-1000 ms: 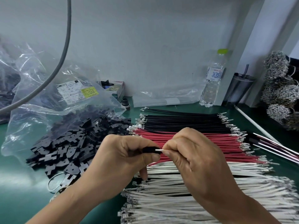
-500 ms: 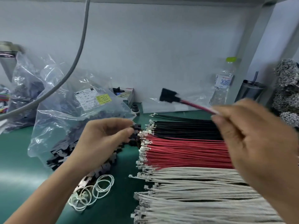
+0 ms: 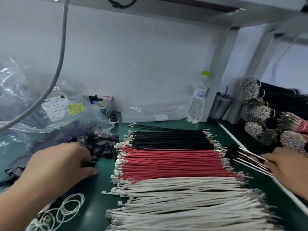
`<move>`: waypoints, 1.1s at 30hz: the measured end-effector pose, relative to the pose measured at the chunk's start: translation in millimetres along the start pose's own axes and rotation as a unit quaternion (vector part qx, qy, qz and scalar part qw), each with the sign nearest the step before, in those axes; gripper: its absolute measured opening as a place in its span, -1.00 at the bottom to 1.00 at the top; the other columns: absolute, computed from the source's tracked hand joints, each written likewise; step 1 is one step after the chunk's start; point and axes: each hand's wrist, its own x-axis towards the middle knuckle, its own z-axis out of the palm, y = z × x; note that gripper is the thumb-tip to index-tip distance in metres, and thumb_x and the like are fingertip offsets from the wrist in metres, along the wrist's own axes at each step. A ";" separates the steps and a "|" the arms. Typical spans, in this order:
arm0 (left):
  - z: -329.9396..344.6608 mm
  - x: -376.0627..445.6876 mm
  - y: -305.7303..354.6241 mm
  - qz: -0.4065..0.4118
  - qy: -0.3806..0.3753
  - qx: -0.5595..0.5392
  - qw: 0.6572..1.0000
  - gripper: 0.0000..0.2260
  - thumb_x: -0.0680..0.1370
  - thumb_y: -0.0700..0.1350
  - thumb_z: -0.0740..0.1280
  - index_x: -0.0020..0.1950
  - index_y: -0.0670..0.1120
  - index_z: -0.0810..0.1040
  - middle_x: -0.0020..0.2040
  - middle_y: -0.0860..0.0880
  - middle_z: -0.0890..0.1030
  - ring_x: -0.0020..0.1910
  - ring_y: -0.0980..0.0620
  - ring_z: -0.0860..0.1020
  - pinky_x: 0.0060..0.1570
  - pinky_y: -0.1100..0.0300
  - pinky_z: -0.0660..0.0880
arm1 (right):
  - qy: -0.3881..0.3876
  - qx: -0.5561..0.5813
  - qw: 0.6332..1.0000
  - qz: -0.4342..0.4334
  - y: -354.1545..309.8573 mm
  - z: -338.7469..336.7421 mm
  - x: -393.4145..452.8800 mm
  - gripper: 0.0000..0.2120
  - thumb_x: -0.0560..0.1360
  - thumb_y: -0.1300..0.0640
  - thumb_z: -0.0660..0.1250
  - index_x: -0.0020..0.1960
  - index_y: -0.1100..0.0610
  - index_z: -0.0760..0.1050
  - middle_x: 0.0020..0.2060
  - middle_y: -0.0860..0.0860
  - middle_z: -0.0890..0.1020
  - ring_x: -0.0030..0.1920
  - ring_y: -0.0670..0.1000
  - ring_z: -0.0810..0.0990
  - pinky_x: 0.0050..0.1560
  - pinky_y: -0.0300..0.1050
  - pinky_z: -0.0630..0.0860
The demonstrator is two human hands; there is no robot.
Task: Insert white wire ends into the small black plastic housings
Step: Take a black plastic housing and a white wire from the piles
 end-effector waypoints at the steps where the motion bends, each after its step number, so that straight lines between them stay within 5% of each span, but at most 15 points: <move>1: -0.9 -0.5 0.5 -0.002 -0.009 0.004 1.000 -0.66 0.29 0.46 0.43 -0.21 0.24 0.58 -0.29 0.25 0.56 -0.31 0.25 0.54 -0.29 0.20 0.58 | 0.007 -0.027 1.000 0.002 0.6 -7.4 3.7 -0.76 0.43 -0.04 0.31 0.05 -0.32 0.48 -0.35 -0.19 0.34 -0.28 -0.14 0.40 -0.36 0.06 0.52; 5: -8.5 -8.5 11.1 0.010 -0.012 0.056 0.998 -0.75 0.37 0.32 0.37 -0.07 0.23 0.54 -0.34 0.20 0.60 -0.33 0.20 0.57 -0.37 0.22 0.57 | 0.083 0.039 0.995 0.021 -72.7 -79.7 12.4 -0.82 0.40 -0.01 0.43 0.00 -0.13 0.69 -0.21 -0.23 0.40 -0.12 0.04 0.57 -0.19 0.05 0.59; 7: -12.6 -12.3 16.7 0.026 -0.008 0.064 0.998 -0.78 0.41 0.23 0.34 -0.01 0.22 0.51 -0.28 0.18 0.60 -0.27 0.17 0.58 -0.37 0.22 0.55 | 0.093 0.089 0.992 -0.019 -127.9 -115.3 18.7 -0.87 0.45 0.01 0.42 -0.03 -0.15 0.68 -0.15 -0.24 0.49 -0.09 -0.03 0.56 -0.17 -0.05 0.54; 11: -19.2 -17.8 26.4 0.055 0.002 0.061 0.997 -0.80 0.47 0.14 0.30 0.09 0.22 0.51 -0.06 0.24 0.60 -0.07 0.16 0.59 -0.25 0.20 0.58 | 0.047 0.203 0.969 -0.130 -235.3 -151.0 40.6 -0.85 0.53 0.05 0.41 0.03 -0.15 0.69 -0.06 -0.27 0.58 -0.02 -0.17 0.52 -0.05 -0.15 0.43; 17: -23.3 -22.0 28.4 0.055 0.045 0.006 0.997 -0.78 0.54 0.05 0.27 0.14 0.26 0.60 0.04 0.30 0.54 -0.04 0.22 0.57 -0.25 0.26 0.56 | -0.059 0.242 0.947 -0.202 -339.6 -127.0 82.4 -0.76 0.59 0.00 0.36 0.24 -0.10 0.63 0.16 -0.14 0.64 0.20 -0.04 0.57 0.19 -0.08 0.48; 21: -20.3 -18.5 23.8 0.042 0.084 -0.008 0.996 -0.86 0.58 0.10 0.28 0.00 0.20 0.65 -0.04 0.24 0.56 -0.14 0.21 0.58 -0.30 0.24 0.57 | -0.098 0.234 0.947 -0.197 -358.4 -111.0 92.3 -0.79 0.56 0.00 0.40 0.19 -0.10 0.65 0.14 -0.13 0.62 0.18 -0.01 0.58 0.13 -0.07 0.48; 25: -13.2 -16.2 21.2 0.051 0.091 -0.018 0.994 -0.86 0.59 0.10 0.31 0.07 0.20 0.64 0.02 0.24 0.55 -0.06 0.20 0.58 -0.24 0.23 0.58 | -0.066 0.231 0.951 -0.196 -355.3 -111.3 95.2 -0.96 0.53 0.03 0.44 -0.06 -0.10 0.65 -0.10 -0.22 0.54 0.03 -0.06 0.60 -0.06 -0.15 0.39; 30: -6.6 -15.8 25.5 0.078 0.077 -0.045 0.993 -0.81 0.64 0.01 0.27 0.16 0.20 0.63 0.10 0.26 0.51 0.01 0.16 0.57 -0.18 0.22 0.56 | -0.036 0.272 0.940 -0.201 -346.8 -121.0 88.2 -0.99 0.49 -0.04 0.45 -0.09 -0.14 0.65 -0.13 -0.23 0.57 -0.06 -0.14 0.59 -0.11 -0.15 0.45; 33: -6.2 -15.2 25.4 0.077 0.086 -0.063 0.991 -0.82 0.63 0.01 0.30 0.16 0.18 0.65 0.10 0.25 0.52 -0.01 0.13 0.60 -0.11 0.18 0.59 | -0.106 0.308 0.923 -0.206 -344.3 -125.6 78.0 -0.95 0.41 -0.13 0.51 -0.16 -0.20 0.67 -0.21 -0.27 0.62 -0.14 -0.24 0.58 -0.06 -0.14 0.56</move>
